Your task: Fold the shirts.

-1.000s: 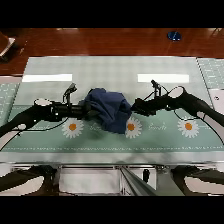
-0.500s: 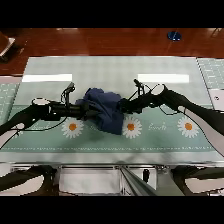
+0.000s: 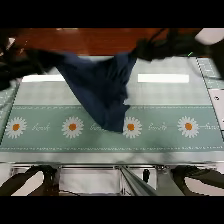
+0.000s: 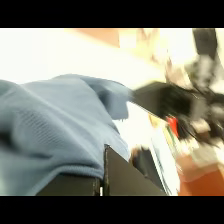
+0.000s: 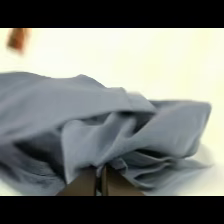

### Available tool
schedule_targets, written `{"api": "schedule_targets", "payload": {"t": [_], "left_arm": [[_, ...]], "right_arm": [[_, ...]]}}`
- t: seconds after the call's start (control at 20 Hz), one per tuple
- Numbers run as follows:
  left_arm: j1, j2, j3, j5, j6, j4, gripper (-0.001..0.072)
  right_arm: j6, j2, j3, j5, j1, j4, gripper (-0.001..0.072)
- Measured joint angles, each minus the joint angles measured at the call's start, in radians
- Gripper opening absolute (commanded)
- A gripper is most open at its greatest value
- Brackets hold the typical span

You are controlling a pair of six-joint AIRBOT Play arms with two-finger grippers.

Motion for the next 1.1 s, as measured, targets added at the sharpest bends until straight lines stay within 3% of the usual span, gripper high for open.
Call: {"api": "schedule_targets", "payload": {"t": [0.25,0.55,0.85,1.1], "left_arm": [[0.117,0.131,0.379,-0.035,-0.108,0.161,0.0015],[0.146,0.3,0.573,-0.086,-0.193,0.428,0.0016],[0.064,0.407,0.436,-0.168,-0.228,0.547,0.0016],[-0.103,0.356,0.098,-0.107,-0.211,0.575,0.0016]], "right_arm": [[0.03,0.214,0.311,0.116,-0.012,-0.187,0.0024],[0.074,0.481,0.363,0.316,-0.014,-0.421,0.0025],[0.138,0.669,0.096,0.446,-0.014,-0.545,0.0025],[0.17,0.704,-0.262,0.347,-0.015,-0.566,0.0025]]}}
